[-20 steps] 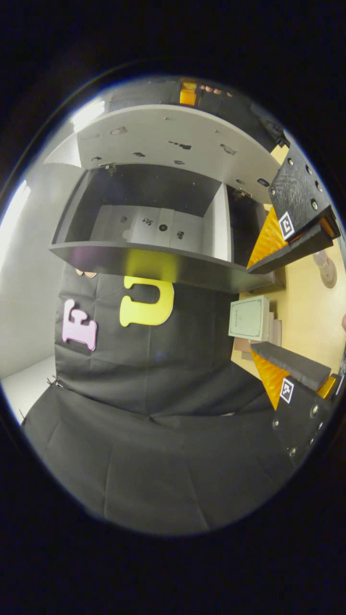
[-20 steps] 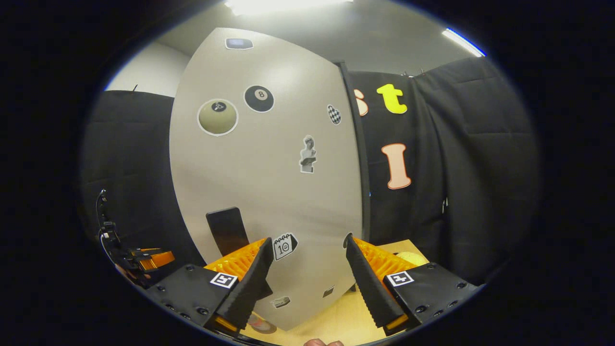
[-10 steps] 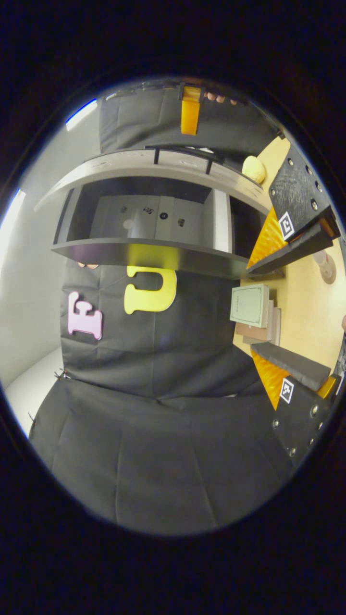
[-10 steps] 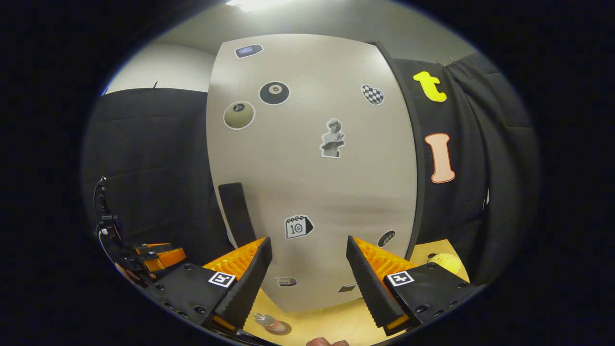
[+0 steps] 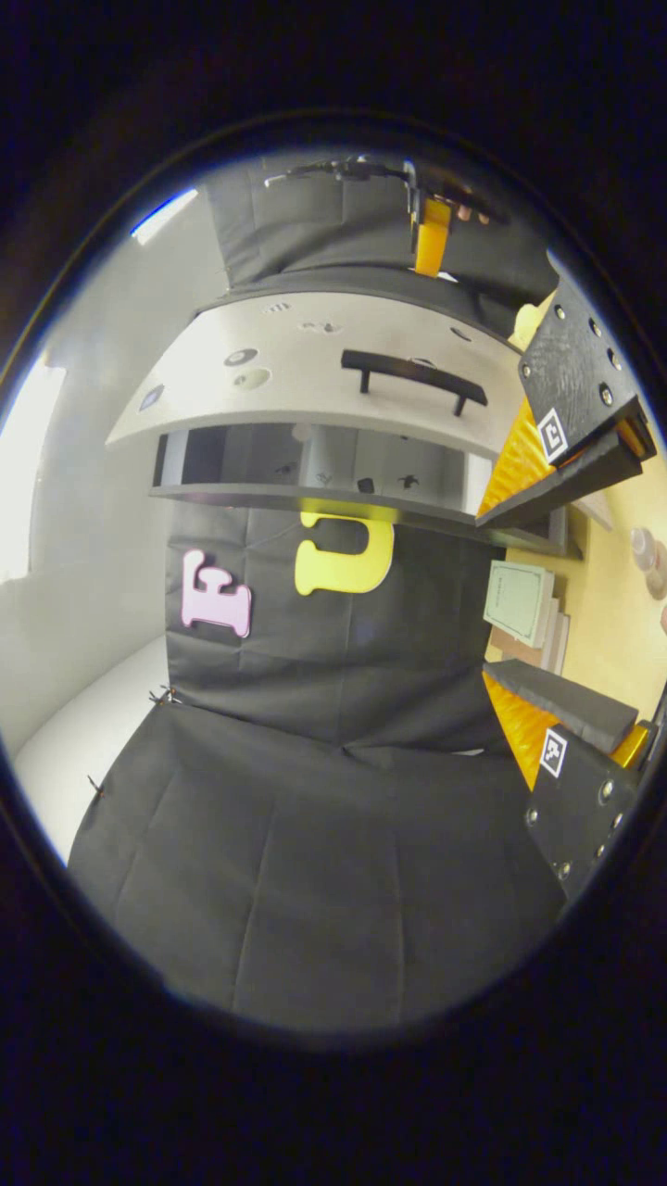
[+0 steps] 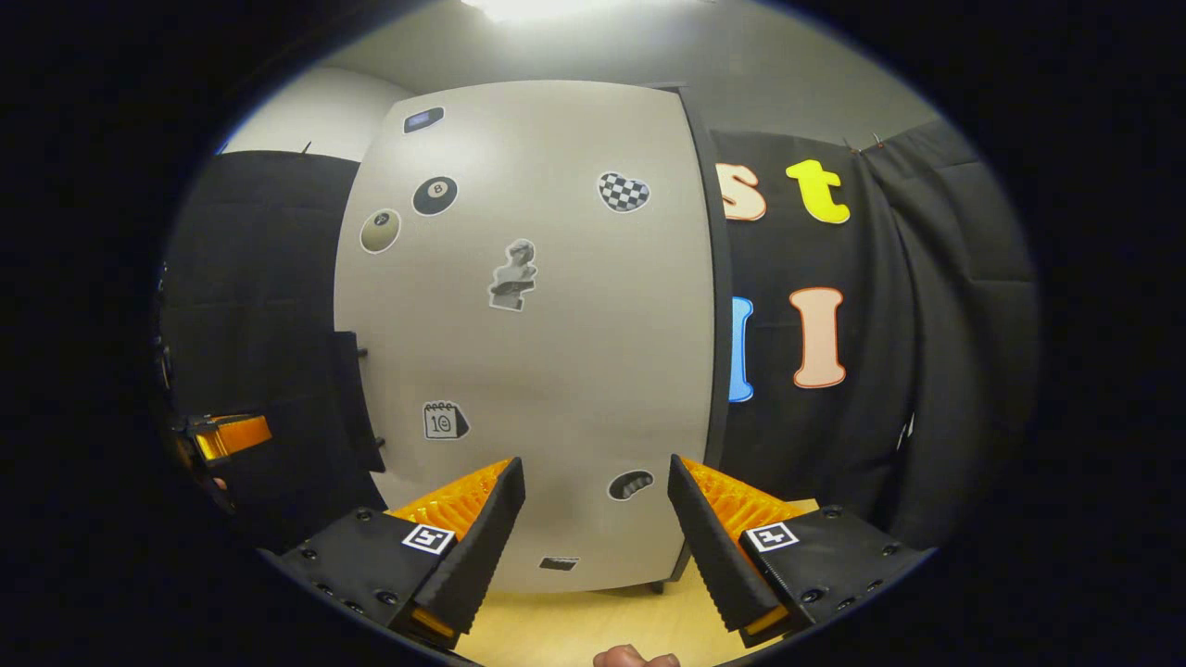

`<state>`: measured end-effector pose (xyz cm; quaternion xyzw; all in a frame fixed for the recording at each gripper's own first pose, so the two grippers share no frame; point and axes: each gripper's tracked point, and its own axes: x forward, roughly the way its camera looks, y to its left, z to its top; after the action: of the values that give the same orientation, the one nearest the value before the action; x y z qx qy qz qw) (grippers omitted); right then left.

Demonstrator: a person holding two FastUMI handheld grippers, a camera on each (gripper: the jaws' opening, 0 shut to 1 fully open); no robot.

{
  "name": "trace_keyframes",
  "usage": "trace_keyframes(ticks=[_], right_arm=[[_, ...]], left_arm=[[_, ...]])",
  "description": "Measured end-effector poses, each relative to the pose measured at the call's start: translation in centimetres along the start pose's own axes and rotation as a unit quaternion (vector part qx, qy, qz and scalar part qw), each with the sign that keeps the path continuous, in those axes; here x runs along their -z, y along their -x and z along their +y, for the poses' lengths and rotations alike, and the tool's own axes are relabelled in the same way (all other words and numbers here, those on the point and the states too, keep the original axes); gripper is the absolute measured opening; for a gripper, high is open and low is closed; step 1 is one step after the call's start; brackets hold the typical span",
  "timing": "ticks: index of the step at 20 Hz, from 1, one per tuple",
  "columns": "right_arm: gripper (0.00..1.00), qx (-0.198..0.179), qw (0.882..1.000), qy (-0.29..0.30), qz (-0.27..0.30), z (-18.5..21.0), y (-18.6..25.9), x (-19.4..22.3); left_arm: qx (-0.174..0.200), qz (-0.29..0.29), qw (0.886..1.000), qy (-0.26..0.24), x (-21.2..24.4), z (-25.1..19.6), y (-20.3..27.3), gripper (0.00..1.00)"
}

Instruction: Open the cabinet door with the right hand, grasp the bottle in the cabinet with the left hand and place it on the coaster, then close the cabinet door with the right hand.

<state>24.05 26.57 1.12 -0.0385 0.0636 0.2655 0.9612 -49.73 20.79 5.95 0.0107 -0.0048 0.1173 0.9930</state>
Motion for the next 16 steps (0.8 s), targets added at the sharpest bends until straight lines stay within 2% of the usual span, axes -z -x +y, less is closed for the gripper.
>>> trace_keyframes(ticks=[4, 7, 13, 16], right_arm=[[0.98, 0.015, 1.0, 0.003, -0.01, -2.2, 0.6, 0.0], [0.98, 0.035, 0.999, -0.003, -0.015, -3.4, 1.2, -0.5], [0.98, 0.1, 0.995, -0.011, -0.009, -4.8, 2.4, 0.2], [0.98, 0.132, 0.991, -0.019, -0.013, -4.8, 3.0, 0.2]], left_arm=[[-0.003, -0.014, 0.999, -0.029, -1.0, -2.7, 1.3, 0.86], [0.002, -0.017, 0.999, -0.032, -1.6, -4.2, 1.5, 0.86], [0.047, -0.025, 0.997, -0.056, -3.4, -5.6, -0.2, 0.86], [0.073, -0.013, 0.996, -0.042, -2.8, -5.3, -1.4, 0.86]])
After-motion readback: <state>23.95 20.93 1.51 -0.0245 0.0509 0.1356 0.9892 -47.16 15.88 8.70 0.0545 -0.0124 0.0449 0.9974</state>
